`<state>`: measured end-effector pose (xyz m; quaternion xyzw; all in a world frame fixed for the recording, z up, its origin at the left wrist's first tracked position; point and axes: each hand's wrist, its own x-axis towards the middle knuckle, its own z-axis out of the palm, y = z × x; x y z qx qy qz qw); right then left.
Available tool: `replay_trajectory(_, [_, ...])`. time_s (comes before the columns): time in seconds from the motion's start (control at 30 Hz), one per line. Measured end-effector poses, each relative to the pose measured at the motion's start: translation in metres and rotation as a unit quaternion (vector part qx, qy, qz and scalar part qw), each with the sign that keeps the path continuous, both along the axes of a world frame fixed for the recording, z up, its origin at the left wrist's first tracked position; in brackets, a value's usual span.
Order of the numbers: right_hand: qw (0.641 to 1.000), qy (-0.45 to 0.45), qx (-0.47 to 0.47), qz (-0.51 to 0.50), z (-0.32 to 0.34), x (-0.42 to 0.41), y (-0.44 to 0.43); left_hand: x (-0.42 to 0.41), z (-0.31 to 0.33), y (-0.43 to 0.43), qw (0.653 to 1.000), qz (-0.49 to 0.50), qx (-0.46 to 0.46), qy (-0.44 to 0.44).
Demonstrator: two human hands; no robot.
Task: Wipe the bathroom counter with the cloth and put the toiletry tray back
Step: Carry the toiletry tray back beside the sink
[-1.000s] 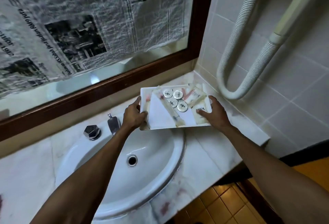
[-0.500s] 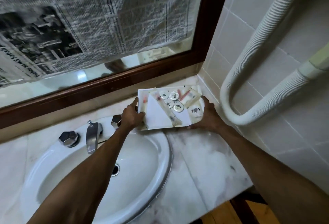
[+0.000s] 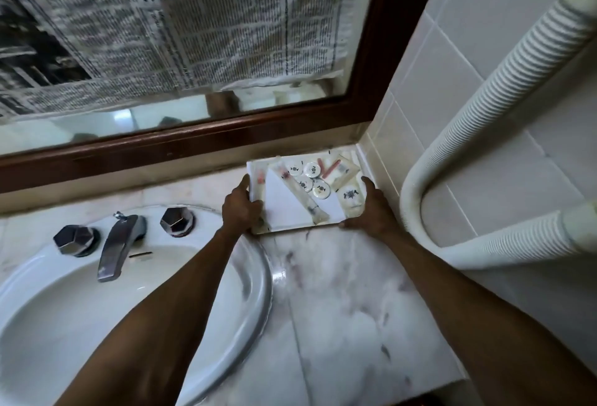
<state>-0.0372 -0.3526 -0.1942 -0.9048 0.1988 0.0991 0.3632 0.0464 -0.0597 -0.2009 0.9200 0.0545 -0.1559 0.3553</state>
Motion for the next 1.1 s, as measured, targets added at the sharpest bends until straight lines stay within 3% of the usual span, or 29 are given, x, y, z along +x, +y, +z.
replay_trajectory(0.6, [0.992,-0.113,-0.032,-0.04,-0.014,0.008,-0.011,0.016,-0.005,-0.031,0.985,0.096,-0.116,0.079])
replay_trajectory(0.77, [0.989,-0.129,-0.046,-0.053,-0.009,0.009,-0.009,0.018,0.005,-0.022,0.979,0.053,-0.155,0.124])
replay_trajectory(0.97, [0.983,-0.127,-0.134,-0.004,0.004,0.002,0.028,-0.009,0.05,0.033,0.983,0.002,-0.167,0.073])
replay_trajectory(1.1, [0.976,-0.2,-0.061,0.052,0.032,0.013,0.104,-0.042,0.082,0.09,0.975,0.018,-0.216,0.049])
